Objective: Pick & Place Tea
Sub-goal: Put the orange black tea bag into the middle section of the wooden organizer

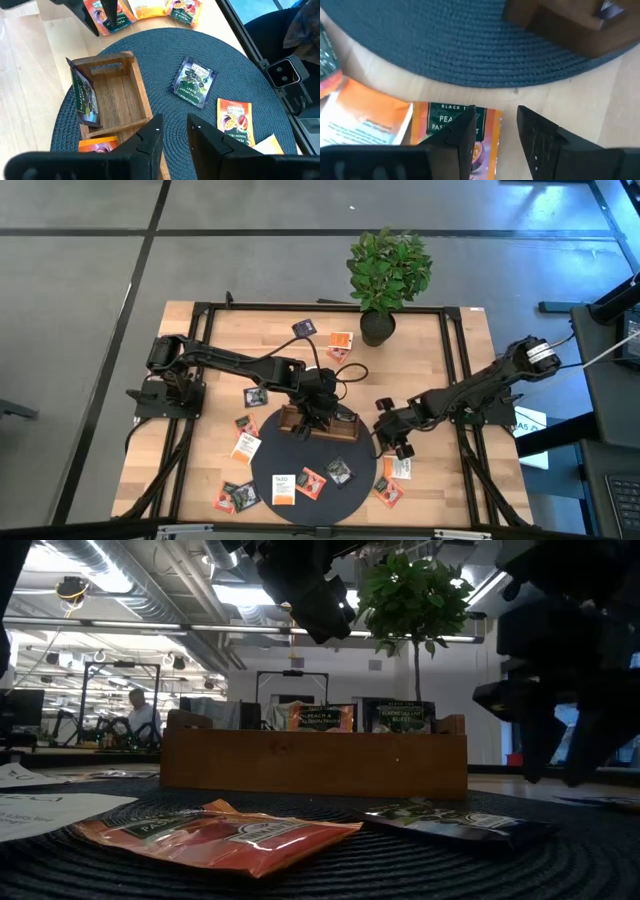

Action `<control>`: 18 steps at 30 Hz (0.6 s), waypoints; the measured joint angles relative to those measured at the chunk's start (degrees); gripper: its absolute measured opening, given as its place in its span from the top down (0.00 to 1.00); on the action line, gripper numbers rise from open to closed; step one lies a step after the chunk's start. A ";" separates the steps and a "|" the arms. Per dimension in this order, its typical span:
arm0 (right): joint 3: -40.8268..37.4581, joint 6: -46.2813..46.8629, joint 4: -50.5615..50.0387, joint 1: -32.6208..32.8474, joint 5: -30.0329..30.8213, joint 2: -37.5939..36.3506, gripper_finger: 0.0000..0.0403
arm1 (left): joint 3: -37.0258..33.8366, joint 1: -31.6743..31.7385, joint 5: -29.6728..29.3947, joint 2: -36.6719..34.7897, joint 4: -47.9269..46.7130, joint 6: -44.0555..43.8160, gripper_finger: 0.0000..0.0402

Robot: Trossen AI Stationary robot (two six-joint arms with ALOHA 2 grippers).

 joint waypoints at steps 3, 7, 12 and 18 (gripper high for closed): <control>0.01 -0.73 0.00 0.03 -0.10 2.20 0.64 | 0.00 0.00 0.00 0.00 0.00 0.01 0.80; 0.35 -0.43 0.45 0.03 -0.09 5.08 0.64 | 0.00 0.00 0.00 0.00 0.00 0.01 0.80; 0.55 1.25 0.75 -0.01 0.40 6.92 0.71 | 0.00 0.00 -0.25 0.00 0.00 0.01 0.80; 0.55 2.21 1.20 -0.06 0.94 7.13 0.88 | 0.00 0.00 -0.85 0.00 0.02 0.03 0.80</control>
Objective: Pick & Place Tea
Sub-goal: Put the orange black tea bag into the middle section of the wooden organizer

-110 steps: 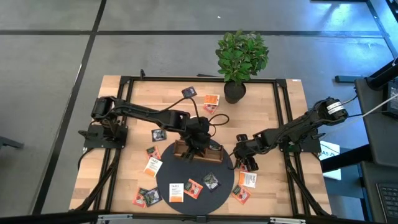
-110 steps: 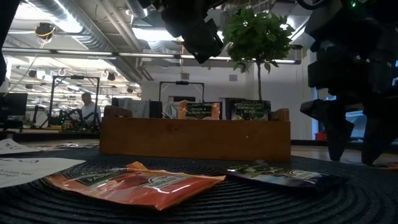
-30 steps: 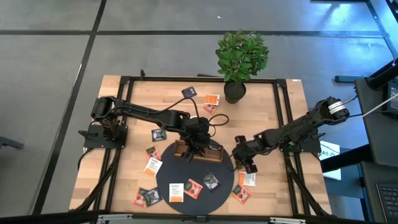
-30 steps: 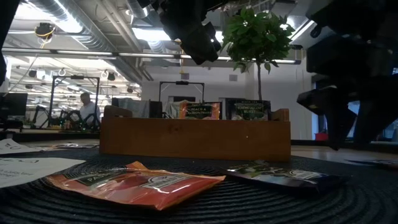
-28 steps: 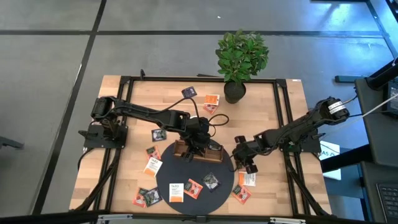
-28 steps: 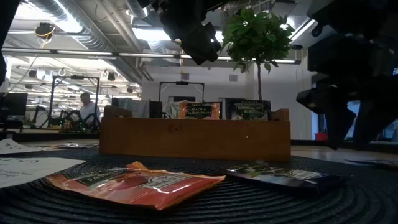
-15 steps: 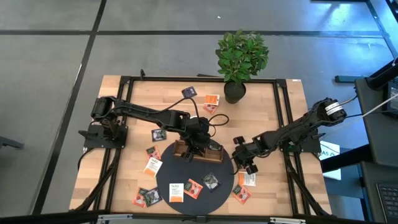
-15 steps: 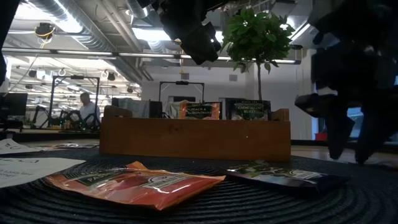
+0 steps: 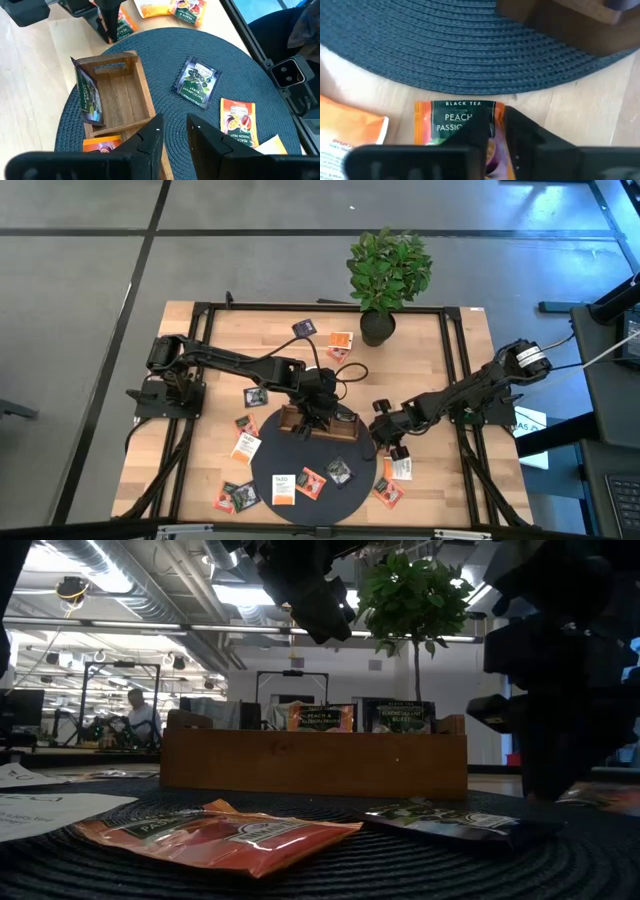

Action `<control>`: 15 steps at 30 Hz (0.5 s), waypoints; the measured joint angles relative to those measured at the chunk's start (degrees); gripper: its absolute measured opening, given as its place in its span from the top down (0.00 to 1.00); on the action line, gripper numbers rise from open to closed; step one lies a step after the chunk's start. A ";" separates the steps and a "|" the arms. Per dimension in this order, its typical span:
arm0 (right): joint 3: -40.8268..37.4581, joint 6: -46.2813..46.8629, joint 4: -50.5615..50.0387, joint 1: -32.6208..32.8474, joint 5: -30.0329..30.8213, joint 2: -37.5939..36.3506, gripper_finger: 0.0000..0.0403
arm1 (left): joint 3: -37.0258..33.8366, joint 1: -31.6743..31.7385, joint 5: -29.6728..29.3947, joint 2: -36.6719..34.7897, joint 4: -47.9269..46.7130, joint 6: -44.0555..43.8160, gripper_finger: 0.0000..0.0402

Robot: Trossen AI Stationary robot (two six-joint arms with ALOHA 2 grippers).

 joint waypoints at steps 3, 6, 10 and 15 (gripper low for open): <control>0.00 -0.02 0.00 -0.03 0.14 0.03 0.96 | 0.00 0.00 0.00 0.00 0.00 0.00 0.80; -0.02 0.45 -0.08 -0.02 0.68 0.03 0.98 | 0.00 0.00 -0.02 0.00 -0.02 0.00 0.80; -0.13 3.20 -0.17 0.12 2.78 -0.47 0.99 | 0.00 0.00 -0.02 0.00 -0.02 0.00 0.80; -0.79 5.58 -3.99 0.07 3.05 -5.77 0.99 | 0.00 0.00 0.07 0.00 -0.04 0.00 0.79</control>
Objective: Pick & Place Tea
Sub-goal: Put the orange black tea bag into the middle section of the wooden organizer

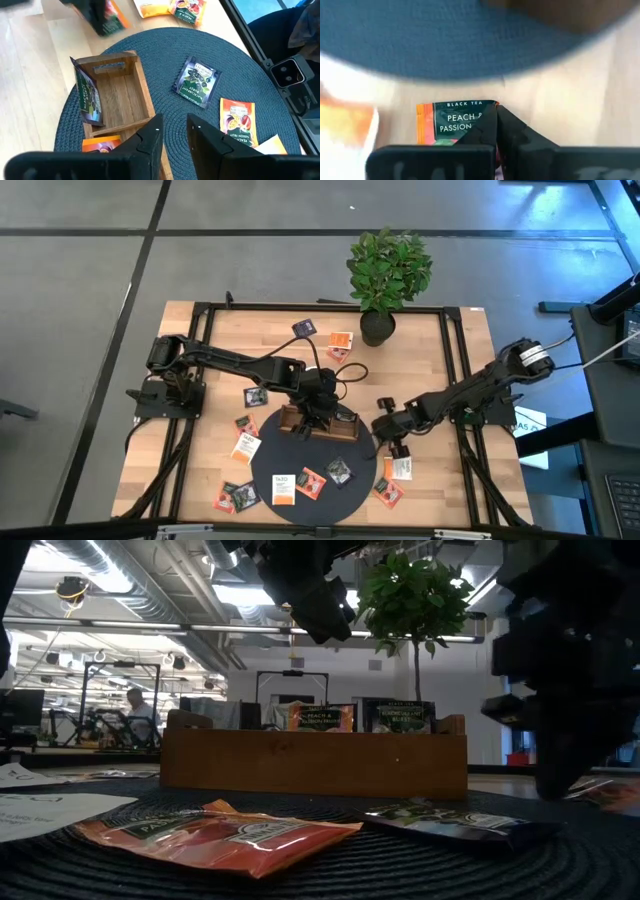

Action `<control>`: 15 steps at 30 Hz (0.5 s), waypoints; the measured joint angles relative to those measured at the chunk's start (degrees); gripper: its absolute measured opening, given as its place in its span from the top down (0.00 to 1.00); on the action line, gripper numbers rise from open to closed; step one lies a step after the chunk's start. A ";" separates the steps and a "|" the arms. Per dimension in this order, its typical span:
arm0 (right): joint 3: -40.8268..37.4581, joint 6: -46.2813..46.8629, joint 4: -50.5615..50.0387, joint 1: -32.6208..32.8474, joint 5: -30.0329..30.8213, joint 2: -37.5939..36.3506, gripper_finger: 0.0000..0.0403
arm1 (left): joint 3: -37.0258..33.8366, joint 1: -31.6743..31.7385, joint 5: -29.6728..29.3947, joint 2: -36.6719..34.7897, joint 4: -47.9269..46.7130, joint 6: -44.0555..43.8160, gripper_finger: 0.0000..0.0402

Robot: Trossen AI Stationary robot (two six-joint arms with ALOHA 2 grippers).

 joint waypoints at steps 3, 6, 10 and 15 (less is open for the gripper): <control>0.07 2.85 -1.95 0.00 3.02 -5.26 0.99 | -0.04 0.01 0.61 -0.43 -0.59 0.00 0.79; 0.14 6.45 -3.78 0.00 7.86 -10.38 1.00 | -0.05 0.42 1.58 -1.09 -0.96 0.02 0.80; 0.21 9.99 -2.20 0.19 12.19 -16.43 1.00 | -0.04 0.68 1.59 -1.44 -0.79 0.39 0.79; 0.28 10.94 2.79 2.83 26.28 -21.06 1.00 | -0.76 1.16 0.97 -2.33 4.21 0.51 0.80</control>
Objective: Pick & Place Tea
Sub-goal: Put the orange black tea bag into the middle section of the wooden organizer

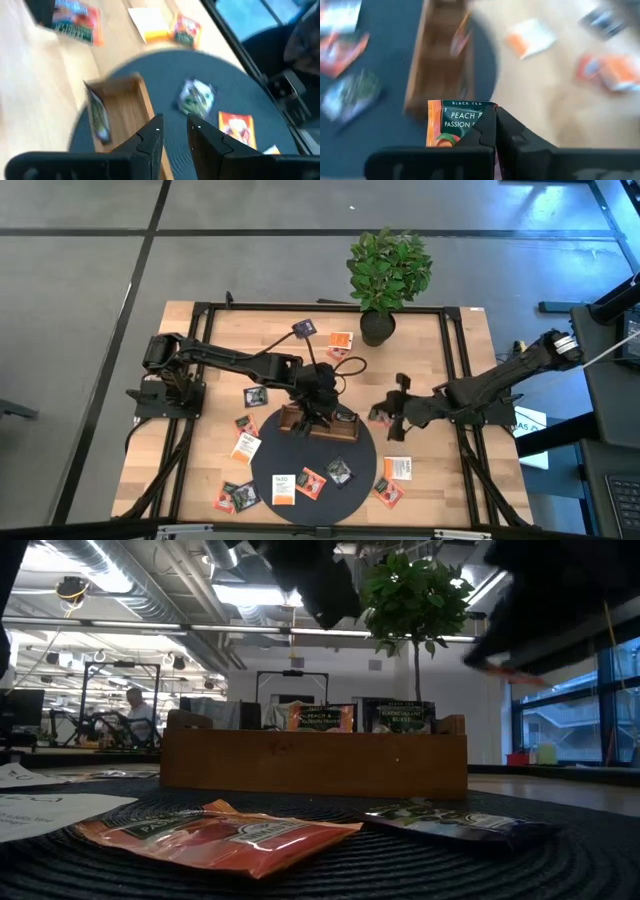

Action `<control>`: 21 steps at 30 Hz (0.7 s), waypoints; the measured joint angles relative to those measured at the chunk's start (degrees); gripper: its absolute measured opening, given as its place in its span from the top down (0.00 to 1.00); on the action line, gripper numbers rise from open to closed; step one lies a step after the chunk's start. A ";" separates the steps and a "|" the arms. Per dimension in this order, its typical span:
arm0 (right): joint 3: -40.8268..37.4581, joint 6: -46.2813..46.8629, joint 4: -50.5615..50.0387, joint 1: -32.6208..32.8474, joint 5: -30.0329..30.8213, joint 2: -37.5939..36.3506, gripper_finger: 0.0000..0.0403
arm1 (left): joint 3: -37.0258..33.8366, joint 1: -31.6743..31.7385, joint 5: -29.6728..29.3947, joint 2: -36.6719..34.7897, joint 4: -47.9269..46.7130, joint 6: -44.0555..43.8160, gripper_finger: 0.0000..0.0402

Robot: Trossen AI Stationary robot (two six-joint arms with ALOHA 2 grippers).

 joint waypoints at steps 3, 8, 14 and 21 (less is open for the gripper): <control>0.02 -1.62 3.94 2.52 9.85 -0.58 1.00 | -4.72 1.34 -0.41 -2.63 9.25 -1.14 0.79; 0.07 -3.06 11.20 6.54 24.23 0.63 1.00 | -20.22 3.70 -7.54 -10.37 33.81 -8.68 0.79; 0.09 -16.60 27.10 7.60 36.27 3.88 1.00 | -35.70 3.88 -14.87 -13.86 67.69 -10.11 0.80; 0.11 -32.07 47.51 4.28 35.48 10.72 1.00 | -39.08 3.73 -13.97 -13.86 76.18 -10.51 0.79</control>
